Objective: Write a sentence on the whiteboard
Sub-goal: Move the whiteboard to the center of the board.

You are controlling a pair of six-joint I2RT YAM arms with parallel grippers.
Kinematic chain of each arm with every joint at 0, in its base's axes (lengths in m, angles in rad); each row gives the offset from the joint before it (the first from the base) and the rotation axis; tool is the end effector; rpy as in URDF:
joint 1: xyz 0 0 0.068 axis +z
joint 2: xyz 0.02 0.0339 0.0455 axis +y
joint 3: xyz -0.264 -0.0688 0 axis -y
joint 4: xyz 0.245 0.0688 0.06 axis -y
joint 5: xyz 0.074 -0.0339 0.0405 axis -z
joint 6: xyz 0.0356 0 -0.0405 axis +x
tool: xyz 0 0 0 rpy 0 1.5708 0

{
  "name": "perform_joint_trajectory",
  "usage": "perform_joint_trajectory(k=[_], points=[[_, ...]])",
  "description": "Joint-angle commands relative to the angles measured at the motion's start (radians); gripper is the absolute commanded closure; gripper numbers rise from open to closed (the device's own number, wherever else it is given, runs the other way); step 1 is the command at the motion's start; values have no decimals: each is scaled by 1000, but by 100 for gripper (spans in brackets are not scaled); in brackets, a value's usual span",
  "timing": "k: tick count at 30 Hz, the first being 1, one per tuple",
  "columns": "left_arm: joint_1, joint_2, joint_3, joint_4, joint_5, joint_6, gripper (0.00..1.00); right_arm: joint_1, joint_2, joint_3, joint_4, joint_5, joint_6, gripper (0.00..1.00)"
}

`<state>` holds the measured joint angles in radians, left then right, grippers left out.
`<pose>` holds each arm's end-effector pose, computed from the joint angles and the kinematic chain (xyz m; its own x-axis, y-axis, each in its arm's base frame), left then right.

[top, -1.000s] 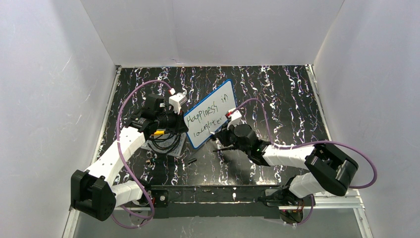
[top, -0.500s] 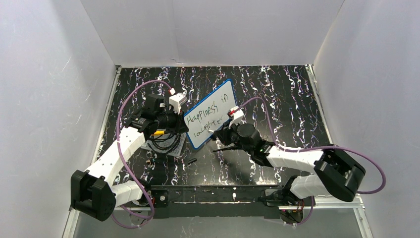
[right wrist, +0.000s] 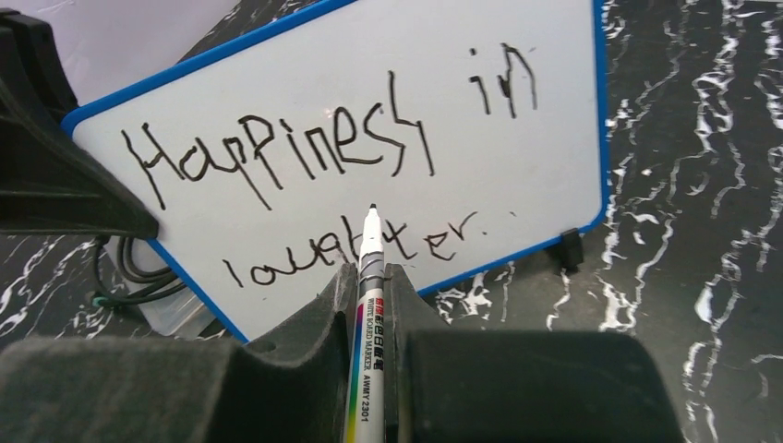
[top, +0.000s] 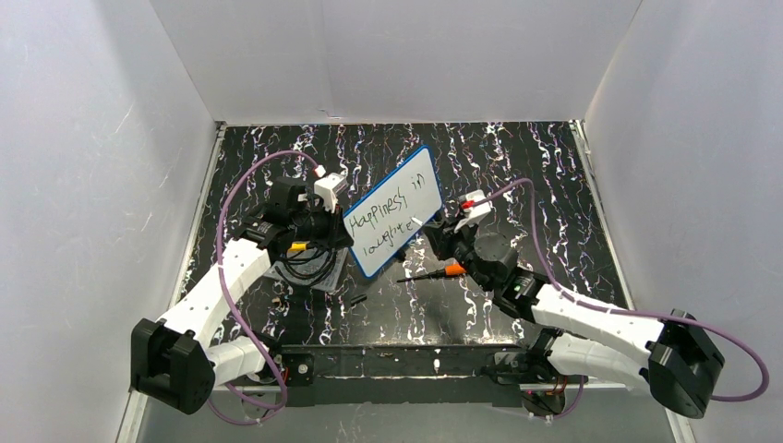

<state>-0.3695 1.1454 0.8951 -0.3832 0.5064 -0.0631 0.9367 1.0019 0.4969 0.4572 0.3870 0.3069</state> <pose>0.2250 -0.1057 0.2892 -0.5938 0.1708 -0.7862 0.6442 0.6864 -0.3374 0.1459 0.1758 0.2648 -0.1849 0.2208 -0.9576 -0.4897 0.8241 0.2846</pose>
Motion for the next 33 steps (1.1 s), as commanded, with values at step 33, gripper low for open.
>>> perform_joint_trajectory(k=[33], points=[[-194,108,119,168,-302,-307,100,4,-262,-118,-140,148,-13,99]])
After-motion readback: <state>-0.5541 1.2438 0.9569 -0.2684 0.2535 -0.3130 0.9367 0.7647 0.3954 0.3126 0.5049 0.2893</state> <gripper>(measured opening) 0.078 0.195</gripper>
